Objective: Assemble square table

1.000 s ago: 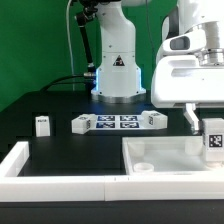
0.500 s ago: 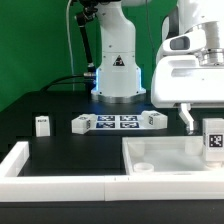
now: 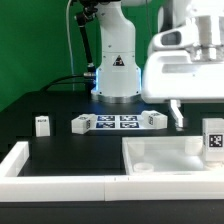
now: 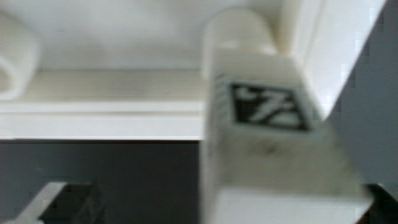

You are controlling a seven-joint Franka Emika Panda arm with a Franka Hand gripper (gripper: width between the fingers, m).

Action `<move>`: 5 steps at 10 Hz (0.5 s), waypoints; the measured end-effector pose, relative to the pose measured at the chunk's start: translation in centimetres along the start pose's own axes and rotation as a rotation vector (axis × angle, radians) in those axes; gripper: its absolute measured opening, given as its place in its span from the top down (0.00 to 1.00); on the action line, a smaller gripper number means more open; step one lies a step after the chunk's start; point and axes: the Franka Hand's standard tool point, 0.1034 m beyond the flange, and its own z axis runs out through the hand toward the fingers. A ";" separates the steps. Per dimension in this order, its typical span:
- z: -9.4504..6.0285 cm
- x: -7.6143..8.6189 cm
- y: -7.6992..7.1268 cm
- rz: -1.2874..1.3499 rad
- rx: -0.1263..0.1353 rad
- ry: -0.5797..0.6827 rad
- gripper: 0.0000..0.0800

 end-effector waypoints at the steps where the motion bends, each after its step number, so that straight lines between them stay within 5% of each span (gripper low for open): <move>1: -0.1 0.6 0.1 0.011 0.005 -0.016 0.19; 5: 0.3 0.1 -1.3 0.049 0.033 -0.334 0.19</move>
Offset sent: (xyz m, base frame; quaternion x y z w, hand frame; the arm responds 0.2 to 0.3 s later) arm 0.0065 0.0198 -0.0042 0.0351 -0.2071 0.0428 0.9768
